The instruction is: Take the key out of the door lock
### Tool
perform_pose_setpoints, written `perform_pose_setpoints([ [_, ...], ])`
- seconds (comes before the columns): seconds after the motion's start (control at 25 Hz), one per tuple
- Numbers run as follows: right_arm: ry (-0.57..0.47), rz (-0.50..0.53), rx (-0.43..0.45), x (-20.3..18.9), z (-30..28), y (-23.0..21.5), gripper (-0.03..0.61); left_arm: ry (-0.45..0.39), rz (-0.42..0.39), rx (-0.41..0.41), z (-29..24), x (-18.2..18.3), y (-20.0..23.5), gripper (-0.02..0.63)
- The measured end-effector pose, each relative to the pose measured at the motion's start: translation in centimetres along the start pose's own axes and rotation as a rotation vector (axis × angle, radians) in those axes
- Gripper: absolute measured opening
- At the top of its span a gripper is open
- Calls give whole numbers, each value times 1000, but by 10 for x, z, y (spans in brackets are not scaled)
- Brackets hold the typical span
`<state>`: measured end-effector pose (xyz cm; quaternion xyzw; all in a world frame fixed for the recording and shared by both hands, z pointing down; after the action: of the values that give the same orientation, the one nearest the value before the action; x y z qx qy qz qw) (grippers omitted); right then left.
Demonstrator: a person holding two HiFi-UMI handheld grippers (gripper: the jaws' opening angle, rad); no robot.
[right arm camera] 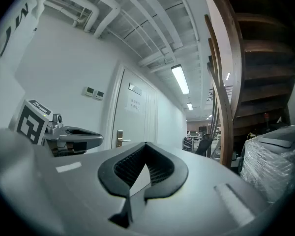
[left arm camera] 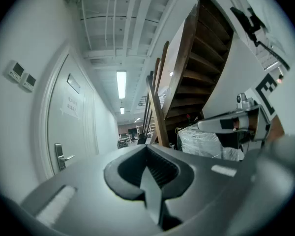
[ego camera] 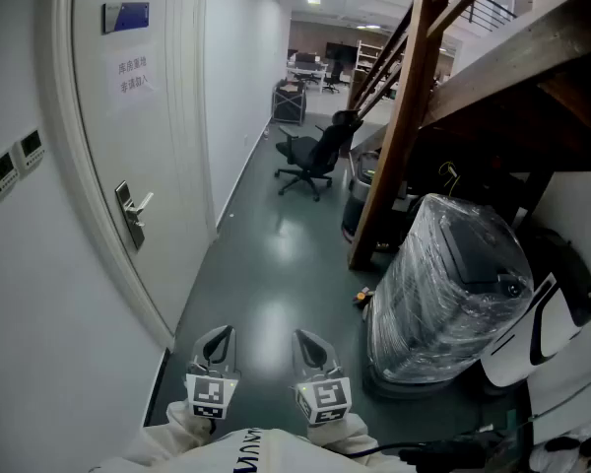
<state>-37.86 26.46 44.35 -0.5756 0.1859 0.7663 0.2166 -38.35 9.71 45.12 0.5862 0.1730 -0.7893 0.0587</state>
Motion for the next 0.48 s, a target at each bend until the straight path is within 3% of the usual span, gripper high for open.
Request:
perform_pose_setpoints([
  [0.48, 10, -7, 10, -1, 11, -9, -2, 24, 23, 11, 0, -7, -15, 0],
])
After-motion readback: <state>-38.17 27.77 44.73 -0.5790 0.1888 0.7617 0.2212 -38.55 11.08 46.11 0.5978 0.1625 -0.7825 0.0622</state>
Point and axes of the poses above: the fingertips, and each gripper's own axes: z backward along the fingers, y to its left, x out of its top, the point moved 4 cm from there along z, backward along the fingers, and after that the axes turned 15 degrees about -y, right-handed, at the moved point
